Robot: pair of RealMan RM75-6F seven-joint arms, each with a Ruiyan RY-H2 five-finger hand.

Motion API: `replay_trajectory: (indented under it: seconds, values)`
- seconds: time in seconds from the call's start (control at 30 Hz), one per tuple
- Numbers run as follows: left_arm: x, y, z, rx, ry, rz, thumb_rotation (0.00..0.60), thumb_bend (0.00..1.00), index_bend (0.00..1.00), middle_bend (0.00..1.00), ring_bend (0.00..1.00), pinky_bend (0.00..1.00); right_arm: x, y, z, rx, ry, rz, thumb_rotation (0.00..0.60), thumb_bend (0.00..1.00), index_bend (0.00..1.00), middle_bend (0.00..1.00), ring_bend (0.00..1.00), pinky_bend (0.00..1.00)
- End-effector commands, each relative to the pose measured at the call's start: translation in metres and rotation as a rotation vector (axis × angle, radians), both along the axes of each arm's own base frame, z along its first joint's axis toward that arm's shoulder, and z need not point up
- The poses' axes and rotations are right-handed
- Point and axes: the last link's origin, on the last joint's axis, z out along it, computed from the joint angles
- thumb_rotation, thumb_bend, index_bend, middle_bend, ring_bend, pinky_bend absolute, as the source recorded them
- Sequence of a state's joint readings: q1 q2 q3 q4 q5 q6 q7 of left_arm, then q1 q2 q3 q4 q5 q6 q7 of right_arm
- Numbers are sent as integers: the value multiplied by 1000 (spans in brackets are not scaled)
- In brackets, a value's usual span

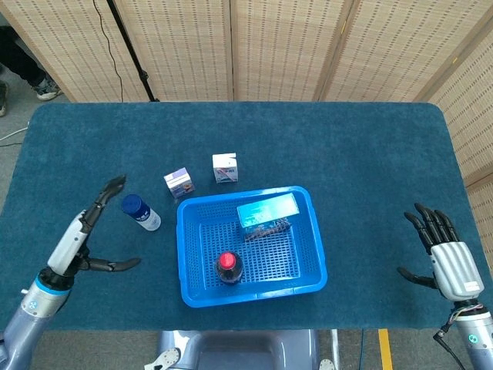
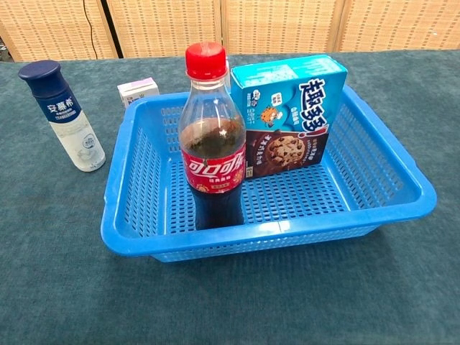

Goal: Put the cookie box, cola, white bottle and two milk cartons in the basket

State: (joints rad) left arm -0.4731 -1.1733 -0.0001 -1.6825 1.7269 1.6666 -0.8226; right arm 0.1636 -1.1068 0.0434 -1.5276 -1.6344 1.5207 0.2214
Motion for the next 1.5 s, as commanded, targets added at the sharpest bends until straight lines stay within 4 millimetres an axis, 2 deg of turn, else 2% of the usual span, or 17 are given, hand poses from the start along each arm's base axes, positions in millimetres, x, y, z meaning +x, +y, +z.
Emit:
replay_trajectory:
  seconds: [0.03, 0.13, 0.17, 0.27, 0.4, 0.5, 0.7, 0.8, 0.9, 0.97, 1.03, 1.13, 1.4, 1.5]
  values:
    - [-46, 10, 28, 61, -13, 181, 600, 60, 0, 0, 0, 0, 2, 1, 0, 1, -5, 9, 600, 0, 78, 0, 0, 36]
    - [-74, 15, 28, 46, -12, 271, 600, 7, 0, 0, 0, 0, 2, 1, 0, 1, -7, 12, 600, 0, 78, 0, 0, 36]
    - [-88, 20, 25, 25, -10, 320, 600, 1, 0, 0, 0, 0, 3, 1, 0, 2, -8, 12, 600, 0, 78, 0, 0, 36]
    - [-111, 29, 13, -39, -3, 405, 600, 0, 0, 0, 0, 0, 3, 0, -1, 6, -8, 13, 600, 0, 78, 0, 0, 36]
    - [-130, 40, -11, -115, 1, 476, 600, 0, 0, 0, 0, 0, 4, 0, -3, 14, -7, 16, 600, 0, 78, 0, 0, 36]
    - [-134, 44, -32, -175, -6, 498, 600, 0, 0, 0, 0, 0, 5, 0, -4, 20, -8, 16, 600, 0, 78, 0, 0, 36]
    - [-131, 48, -67, -241, -10, 483, 600, 0, 0, 0, 0, 0, 2, -1, -3, 24, -8, 8, 600, 0, 78, 0, 0, 36]
    - [-126, 49, -78, -242, -22, 472, 600, 7, 0, 0, 0, 0, 1, -1, -2, 23, -12, 4, 600, 0, 78, 0, 0, 36]
    - [-124, 51, -89, -244, -6, 479, 600, 70, 0, 0, 0, 4, 1, -2, -2, 24, -13, 4, 600, 0, 78, 0, 0, 36]
    - [-121, 52, -99, -259, 4, 478, 600, 145, 0, 0, 0, 53, 1, -2, -2, 25, -16, 3, 600, 0, 78, 0, 0, 36]
    - [-117, 54, -108, -269, 20, 471, 600, 238, 0, 0, 11, 147, 1, -2, -1, 26, -16, 3, 600, 0, 78, 0, 0, 36]
    - [-109, 59, -115, -274, 22, 458, 600, 303, 0, 0, 34, 181, 1, -2, -2, 28, -17, 2, 600, 0, 78, 0, 0, 36]
    - [-87, 68, -139, -291, 60, 422, 600, 319, 0, 0, 30, 180, 0, -3, -2, 39, -20, -4, 600, 0, 78, 0, 0, 36]
    - [-81, 69, -146, -302, 72, 416, 600, 335, 30, 0, 30, 181, -1, -3, -2, 39, -22, -6, 600, 0, 78, 0, 0, 36]
